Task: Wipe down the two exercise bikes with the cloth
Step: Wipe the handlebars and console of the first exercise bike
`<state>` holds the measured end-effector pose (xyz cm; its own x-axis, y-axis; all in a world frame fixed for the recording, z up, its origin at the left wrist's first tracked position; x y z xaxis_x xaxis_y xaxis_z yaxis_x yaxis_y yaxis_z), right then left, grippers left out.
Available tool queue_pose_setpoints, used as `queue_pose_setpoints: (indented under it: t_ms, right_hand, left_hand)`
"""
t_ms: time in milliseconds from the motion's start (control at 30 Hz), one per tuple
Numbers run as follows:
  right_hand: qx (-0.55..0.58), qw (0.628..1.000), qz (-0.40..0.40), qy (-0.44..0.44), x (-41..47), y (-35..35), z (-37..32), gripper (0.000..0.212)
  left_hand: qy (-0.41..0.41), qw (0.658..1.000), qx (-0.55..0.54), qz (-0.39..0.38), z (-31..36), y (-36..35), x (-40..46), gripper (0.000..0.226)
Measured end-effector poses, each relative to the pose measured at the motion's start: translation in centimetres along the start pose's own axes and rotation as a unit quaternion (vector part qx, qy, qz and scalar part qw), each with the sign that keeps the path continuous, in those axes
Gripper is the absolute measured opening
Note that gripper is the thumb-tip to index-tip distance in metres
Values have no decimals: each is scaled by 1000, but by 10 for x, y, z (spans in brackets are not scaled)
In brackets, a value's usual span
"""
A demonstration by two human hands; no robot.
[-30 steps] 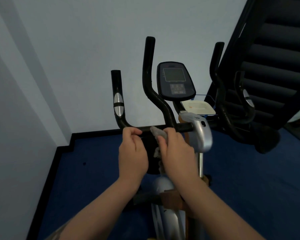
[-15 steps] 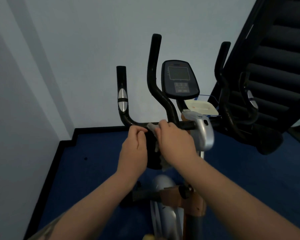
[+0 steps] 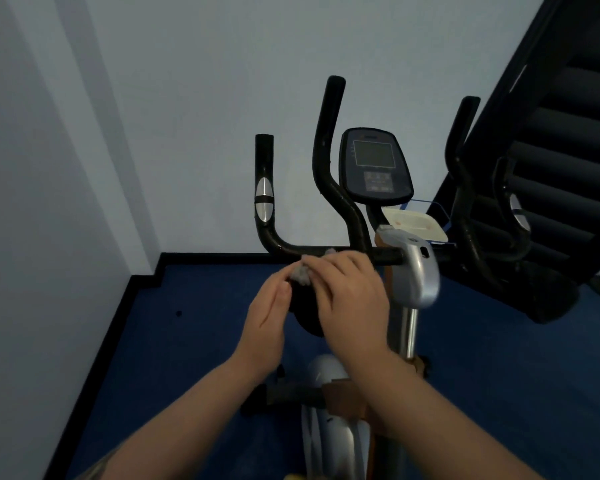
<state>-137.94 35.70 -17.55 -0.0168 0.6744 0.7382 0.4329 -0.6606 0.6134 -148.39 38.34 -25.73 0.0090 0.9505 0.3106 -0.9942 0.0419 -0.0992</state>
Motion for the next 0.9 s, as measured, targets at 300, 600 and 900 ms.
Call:
queue_pose_setpoints:
  t_ms: [300,600,900]
  right_hand:
    - [-57,991,-36,114,-5,4,-7,20]
    - [-51,991,-62,111,-16,27,-3,23]
    - [-81,985,-151,-28,14,-27,29,22]
  left_hand:
    - [-9,1000,13,14,-3,2,4,39]
    - [60,988,134,56,4,4,34,25]
    - [115,949,294,19,-3,-12,44,41]
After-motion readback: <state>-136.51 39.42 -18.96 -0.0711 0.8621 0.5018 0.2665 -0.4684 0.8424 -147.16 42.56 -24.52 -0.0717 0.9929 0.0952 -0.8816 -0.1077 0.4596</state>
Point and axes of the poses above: each hand's wrist, its own x-axis towards the middle knuckle, its own y-axis out of the back of the hand, z = x × y, the point moved 10 cm from there along x, towards the middle knuckle, and after that the axes turned 7 degrees about z, right-handed, at the moved point
